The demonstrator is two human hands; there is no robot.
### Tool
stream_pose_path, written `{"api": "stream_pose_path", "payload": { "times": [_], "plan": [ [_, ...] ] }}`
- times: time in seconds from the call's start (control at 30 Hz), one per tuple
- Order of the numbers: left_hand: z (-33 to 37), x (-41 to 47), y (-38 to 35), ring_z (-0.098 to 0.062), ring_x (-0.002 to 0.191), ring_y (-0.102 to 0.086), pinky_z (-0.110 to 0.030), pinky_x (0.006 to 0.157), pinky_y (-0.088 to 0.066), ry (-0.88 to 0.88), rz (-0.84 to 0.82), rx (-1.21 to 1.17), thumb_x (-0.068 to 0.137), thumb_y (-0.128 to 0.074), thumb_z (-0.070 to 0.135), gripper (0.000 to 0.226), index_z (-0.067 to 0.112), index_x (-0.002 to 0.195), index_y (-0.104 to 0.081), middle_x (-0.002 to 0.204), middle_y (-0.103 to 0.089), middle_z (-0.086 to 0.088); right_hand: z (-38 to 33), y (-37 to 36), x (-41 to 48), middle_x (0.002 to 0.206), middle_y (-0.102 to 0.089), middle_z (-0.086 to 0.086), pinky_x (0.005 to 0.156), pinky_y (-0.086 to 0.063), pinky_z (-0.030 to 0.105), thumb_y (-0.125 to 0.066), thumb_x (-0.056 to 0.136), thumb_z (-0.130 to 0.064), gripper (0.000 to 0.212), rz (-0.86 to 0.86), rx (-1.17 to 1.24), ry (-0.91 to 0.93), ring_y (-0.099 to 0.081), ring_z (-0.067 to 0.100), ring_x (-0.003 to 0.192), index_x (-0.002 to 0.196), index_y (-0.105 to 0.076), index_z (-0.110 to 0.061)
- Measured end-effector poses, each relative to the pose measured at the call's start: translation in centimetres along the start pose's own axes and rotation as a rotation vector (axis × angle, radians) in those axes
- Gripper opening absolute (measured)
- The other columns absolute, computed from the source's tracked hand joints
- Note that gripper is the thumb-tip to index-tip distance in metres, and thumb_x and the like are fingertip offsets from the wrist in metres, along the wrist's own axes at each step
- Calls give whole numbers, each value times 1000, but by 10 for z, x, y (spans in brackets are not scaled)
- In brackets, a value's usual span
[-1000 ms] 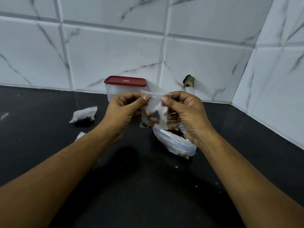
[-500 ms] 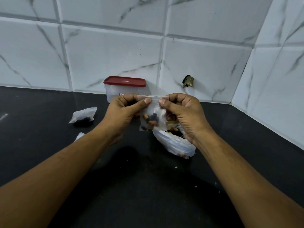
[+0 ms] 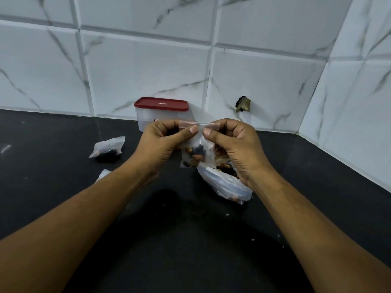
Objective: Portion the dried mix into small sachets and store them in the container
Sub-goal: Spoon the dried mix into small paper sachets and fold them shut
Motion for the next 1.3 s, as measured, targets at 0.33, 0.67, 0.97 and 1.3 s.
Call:
{"api": "stream_pose_path", "payload": {
  "times": [0.33,0.67,0.97,1.3],
  "plan": [
    [3,-2,-3,-15,87,-76,-25,71,-61,-18,-6,-23,92,-68,8,10,8,99,-75,93,-80,-4,0,-3,-1,82,-72,9,58,-54,27,-80,89,-12,5,-5,19,-5,-63,19,71,92,-78,-14],
    [0,0,-1,-22,96,-76,-32,80,-63,-17,9,7,94,-68,11,12,7,102,-76,101,-80,-10,1,-2,-1,82,-72,12,58,-54,27,-80,89,-14,3,-2,15,-7,-62,22,70,92,-79,-16],
    [1,-1,-3,-19,93,-77,-26,76,-61,-29,-3,15,93,-69,9,11,6,102,-75,99,-80,-8,3,0,0,92,-73,25,61,-55,31,-80,90,-16,5,8,-22,-10,-63,26,72,95,-79,-14],
    [0,1,-1,-19,97,-76,-28,81,-61,-34,-1,29,93,-70,10,10,8,102,-76,100,-80,-8,2,-1,0,86,-72,14,60,-56,31,-81,89,-17,4,-10,5,-13,-62,25,73,91,-79,-19]
  ]
}}
Point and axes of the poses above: each hand's wrist, its own x-axis towards the middle knuckle, its own y-axis out of the back of the hand, z = x × y, the point moved 10 cm from there along x, towards the middle knuckle
